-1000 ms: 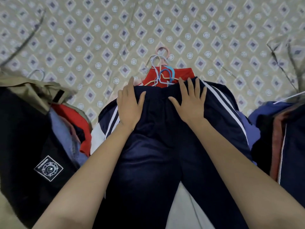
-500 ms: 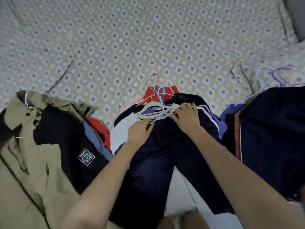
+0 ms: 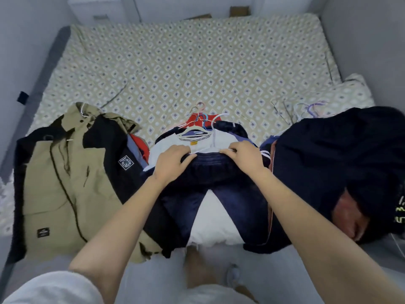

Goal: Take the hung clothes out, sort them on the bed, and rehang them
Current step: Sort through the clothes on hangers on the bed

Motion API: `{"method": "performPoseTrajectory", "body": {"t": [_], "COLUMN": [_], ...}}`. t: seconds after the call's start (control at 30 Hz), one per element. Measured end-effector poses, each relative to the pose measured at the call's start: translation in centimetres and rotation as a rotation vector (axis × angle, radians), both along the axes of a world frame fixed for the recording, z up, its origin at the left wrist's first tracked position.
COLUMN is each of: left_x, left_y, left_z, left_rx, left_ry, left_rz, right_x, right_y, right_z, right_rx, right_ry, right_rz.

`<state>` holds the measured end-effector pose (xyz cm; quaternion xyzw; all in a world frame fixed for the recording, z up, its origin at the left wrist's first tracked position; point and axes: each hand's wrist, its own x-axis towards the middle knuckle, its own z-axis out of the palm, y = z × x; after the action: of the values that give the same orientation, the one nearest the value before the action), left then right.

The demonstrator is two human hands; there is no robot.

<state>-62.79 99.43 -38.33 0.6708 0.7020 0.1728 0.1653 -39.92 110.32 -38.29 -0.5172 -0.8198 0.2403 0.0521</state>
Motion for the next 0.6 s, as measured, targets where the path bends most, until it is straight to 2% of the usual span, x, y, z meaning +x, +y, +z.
{"method": "performPoseTrajectory", "body": {"t": [0.2,0.37,0.6], "left_x": [5.7,8.4,10.3], "left_y": [-6.0,-10.5,-15.2], "left_z": [7.8,13.0,17.6], "left_rx": [0.200,0.238,0.316], "left_ry": [0.018,0.022,0.026], "left_rz": [0.125,0.189,0.157], "right_x": [4.4,6.5,9.2], "right_y": [-5.7,-10.4,-16.1], "right_z": [8.1,13.7,18.3], "right_rx": [0.008,-0.042,0.014], "right_ry": [0.187,0.339,0.417], "right_rz": [-0.114,-0.208,-0.276]}}
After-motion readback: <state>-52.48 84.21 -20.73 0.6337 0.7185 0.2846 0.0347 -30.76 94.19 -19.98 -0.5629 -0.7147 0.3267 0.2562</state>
